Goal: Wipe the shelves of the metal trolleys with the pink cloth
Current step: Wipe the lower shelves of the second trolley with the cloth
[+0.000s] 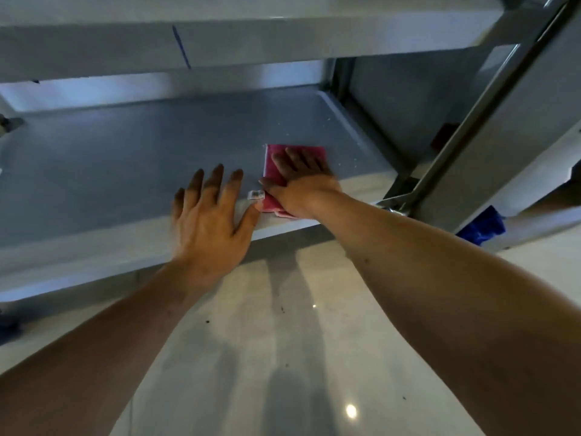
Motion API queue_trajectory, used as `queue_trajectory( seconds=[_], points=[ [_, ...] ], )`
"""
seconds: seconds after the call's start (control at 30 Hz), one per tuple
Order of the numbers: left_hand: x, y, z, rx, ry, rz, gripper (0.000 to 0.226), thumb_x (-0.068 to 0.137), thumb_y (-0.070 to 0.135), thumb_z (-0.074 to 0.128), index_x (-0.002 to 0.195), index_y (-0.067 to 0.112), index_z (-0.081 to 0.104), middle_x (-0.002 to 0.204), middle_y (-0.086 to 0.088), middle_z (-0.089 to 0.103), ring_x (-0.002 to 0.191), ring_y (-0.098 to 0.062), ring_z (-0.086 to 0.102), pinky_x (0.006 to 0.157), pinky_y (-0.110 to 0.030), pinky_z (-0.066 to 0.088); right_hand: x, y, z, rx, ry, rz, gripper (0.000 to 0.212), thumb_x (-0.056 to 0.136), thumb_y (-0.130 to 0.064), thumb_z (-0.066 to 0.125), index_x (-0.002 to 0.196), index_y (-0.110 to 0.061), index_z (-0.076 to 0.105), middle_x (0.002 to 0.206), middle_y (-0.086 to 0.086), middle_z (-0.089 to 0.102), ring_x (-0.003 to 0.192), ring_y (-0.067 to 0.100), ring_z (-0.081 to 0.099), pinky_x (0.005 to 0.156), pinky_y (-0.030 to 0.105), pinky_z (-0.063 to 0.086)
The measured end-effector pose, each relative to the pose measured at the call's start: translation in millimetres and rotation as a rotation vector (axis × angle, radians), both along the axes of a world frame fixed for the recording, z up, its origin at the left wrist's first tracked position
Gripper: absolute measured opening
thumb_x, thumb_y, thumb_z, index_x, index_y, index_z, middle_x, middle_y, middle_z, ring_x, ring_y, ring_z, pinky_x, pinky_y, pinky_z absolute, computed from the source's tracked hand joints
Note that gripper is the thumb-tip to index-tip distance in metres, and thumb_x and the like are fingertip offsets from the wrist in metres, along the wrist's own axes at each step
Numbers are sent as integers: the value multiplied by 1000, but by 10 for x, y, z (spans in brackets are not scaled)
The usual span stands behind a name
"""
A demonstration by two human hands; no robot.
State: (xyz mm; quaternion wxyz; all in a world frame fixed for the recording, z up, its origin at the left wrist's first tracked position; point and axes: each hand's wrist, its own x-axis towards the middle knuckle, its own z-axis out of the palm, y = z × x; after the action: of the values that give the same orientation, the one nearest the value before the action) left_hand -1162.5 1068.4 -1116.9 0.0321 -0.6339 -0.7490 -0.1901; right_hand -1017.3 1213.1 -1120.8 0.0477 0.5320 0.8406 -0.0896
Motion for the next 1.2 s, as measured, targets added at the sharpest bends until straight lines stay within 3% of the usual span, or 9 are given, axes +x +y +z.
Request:
queue_trajectory(
  seconds=[0.23,0.37,0.57,0.63,0.77,0.93,1.07,1.2],
  points=[
    [276,321,-83,1,-2,-50,71,95,69,16,154,31,28,163,-7,28,150,-36,21,119,-61,21,825,304,-36,42,-51,-188,86,92,-82,10,162,-36,-10,171,-1,-10,157,29,-10,123,47,-8],
    [322,490,-110,9,-49,-27,74,94,72,11,154,32,27,164,-7,27,151,-36,19,119,-62,19,918,533,-26,43,-111,-257,86,92,-81,5,162,-34,-11,171,2,-14,156,32,-15,125,49,-10],
    [331,519,-218,73,-120,17,75,97,72,7,155,29,26,165,-8,24,153,-32,14,123,-57,13,709,1001,76,21,-172,-189,79,97,-72,29,163,-33,6,171,11,-10,155,42,-10,124,60,3],
    [340,530,-204,104,-194,43,73,97,72,12,155,30,26,165,-6,23,154,-28,14,123,-54,16,647,1091,104,127,-273,-29,73,99,-64,40,160,-34,16,169,18,-1,152,50,-2,121,66,10],
    [379,470,-172,288,-317,41,66,100,65,28,150,23,38,160,-7,35,150,-26,25,119,-53,30,533,1319,111,200,-315,140,69,99,-60,41,160,-34,20,167,23,6,150,55,5,119,68,11],
    [393,444,-150,421,-369,-14,61,100,49,42,146,9,47,155,-16,41,146,-33,35,113,-53,35,-60,1456,74,33,-14,-13,83,98,-74,23,164,-26,5,172,8,-4,157,36,-5,126,49,-3],
    [353,404,-165,666,-453,-72,57,103,39,41,143,-2,48,154,-13,43,144,-30,39,113,-51,36,-893,1029,58,75,61,194,86,95,-78,23,164,-29,6,172,6,0,157,37,0,126,48,-2],
    [260,382,-201,923,-749,23,55,105,37,39,142,-3,45,153,-17,42,144,-36,38,111,-63,34,-1539,632,35,44,53,385,100,80,-78,16,164,-25,4,172,7,2,157,35,1,125,49,-4]
  ],
)
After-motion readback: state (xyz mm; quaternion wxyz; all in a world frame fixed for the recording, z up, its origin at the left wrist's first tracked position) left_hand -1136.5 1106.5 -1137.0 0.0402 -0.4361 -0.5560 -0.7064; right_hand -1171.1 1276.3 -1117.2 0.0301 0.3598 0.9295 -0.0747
